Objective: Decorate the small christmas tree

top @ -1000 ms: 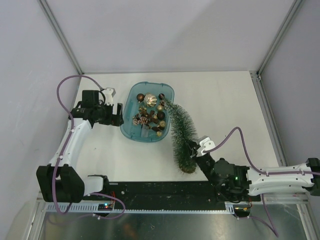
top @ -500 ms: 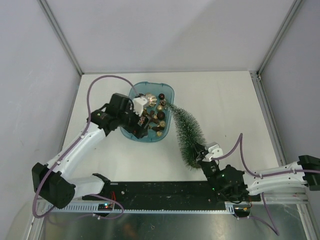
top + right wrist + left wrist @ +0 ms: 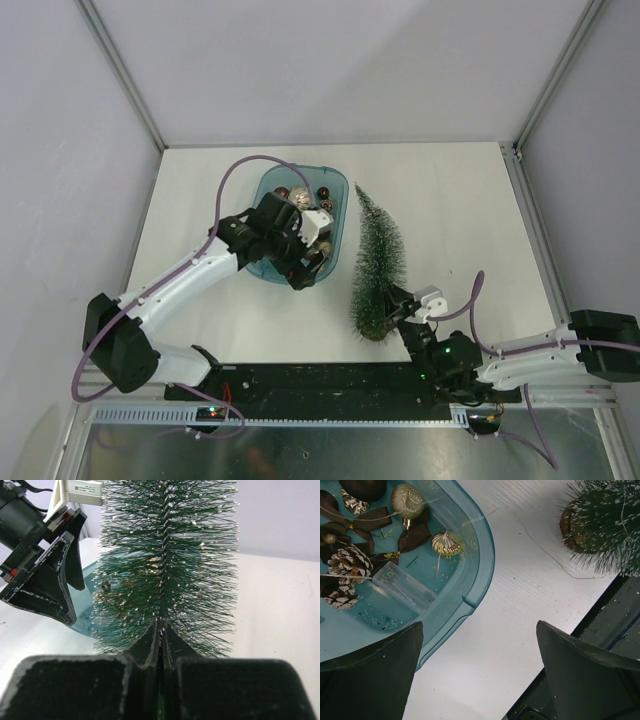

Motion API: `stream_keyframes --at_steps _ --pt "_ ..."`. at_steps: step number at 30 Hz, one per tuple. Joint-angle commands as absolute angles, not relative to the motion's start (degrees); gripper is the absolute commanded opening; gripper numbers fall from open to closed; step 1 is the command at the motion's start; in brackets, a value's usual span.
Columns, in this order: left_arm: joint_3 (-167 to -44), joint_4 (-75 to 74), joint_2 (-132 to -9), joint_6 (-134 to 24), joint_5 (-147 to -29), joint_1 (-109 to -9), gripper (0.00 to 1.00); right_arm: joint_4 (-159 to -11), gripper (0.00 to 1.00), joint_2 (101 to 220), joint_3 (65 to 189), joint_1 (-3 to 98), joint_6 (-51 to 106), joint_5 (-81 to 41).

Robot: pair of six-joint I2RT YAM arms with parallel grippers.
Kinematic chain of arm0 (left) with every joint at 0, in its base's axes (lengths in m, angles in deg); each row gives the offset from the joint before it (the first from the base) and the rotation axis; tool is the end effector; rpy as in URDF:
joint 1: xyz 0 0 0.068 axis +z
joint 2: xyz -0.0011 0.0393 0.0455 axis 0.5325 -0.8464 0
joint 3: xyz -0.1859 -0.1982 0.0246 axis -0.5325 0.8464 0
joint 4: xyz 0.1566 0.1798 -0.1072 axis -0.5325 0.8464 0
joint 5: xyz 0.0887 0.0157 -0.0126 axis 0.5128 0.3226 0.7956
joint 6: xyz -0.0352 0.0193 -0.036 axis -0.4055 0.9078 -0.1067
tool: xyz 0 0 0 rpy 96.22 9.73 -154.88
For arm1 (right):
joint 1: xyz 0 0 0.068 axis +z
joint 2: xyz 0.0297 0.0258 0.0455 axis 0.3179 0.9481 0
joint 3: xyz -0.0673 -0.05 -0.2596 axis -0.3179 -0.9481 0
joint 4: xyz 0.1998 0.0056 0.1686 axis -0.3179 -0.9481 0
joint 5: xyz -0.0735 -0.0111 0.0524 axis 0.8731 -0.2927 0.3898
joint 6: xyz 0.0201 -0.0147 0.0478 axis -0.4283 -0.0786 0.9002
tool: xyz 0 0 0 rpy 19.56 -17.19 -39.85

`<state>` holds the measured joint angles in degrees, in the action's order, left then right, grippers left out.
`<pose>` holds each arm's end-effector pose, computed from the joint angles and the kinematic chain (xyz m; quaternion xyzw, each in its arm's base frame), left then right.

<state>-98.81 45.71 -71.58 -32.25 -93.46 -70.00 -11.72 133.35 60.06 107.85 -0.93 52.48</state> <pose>0.2108 -0.1744 0.2900 0.4248 0.8493 -0.1777 0.2582 0.0340 0.1579 0.2371 -0.0998 0.6243 0.1736 0.7551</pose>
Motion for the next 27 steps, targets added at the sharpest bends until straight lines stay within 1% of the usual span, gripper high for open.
stream_keyframes --at_steps 1,5,9,11,15,17,19,21,22,25,26,27 --pt "-100.54 45.44 -72.2 -29.29 -93.23 -70.55 1.0 4.5 0.0 135.74 60.94 107.7 -2.98 51.67" --pt "-99.62 44.62 -73.91 -28.47 -92.68 -70.63 0.99 5.64 0.0 137.16 60.63 108.26 -4.33 51.64" --pt "-100.1 43.47 -76.1 -27.89 -90.35 -70.59 0.96 6.14 0.0 137.38 61.5 108.22 -6.46 50.28" --pt "-100.23 42.77 -76.63 -27.54 -89.62 -70.58 0.94 6.12 0.0 137.21 62.03 108.26 -7.74 49.61" --pt "-100.29 41.77 -77.2 -26.56 -88.41 -70.59 0.83 6.12 0.0 136.38 61.96 108.55 -8.73 48.88" --pt "-100.05 41.34 -77.23 -26.0 -88.25 -70.59 0.75 6.12 0.0 136.21 61.62 109.02 -8.53 48.69" --pt "-99.95 40.92 -77.35 -25.77 -88.21 -70.61 0.63 6.14 0.0 136.12 61.27 109.6 -8.24 48.84" --pt "-99.93 40.77 -77.41 -25.65 -88.1 -70.61 0.44 6.13 0.0 135.91 60.85 110.76 -8.12 49.82" --pt "-99.88 40.75 -77.34 -25.63 -88.06 -70.6 0.37 6.12 0.01 135.72 60.51 111.62 -8.2 50.38" --pt "-99.77 40.54 -76.7 -25.59 -87.21 -70.61 0.11 6.13 0.1 134.3 59.16 115.16 -8.75 53.16" --pt "-99.76 40.5 -76.37 -25.6 -86.69 -70.59 0.06 6.17 0.14 133.47 58.74 116.24 -9.0 54.03" --pt "-99.75 40.48 -76.08 -25.6 -86.35 -70.54 0.03 6.19 0.17 132.79 58.3 117.53 -9.48 54.9"
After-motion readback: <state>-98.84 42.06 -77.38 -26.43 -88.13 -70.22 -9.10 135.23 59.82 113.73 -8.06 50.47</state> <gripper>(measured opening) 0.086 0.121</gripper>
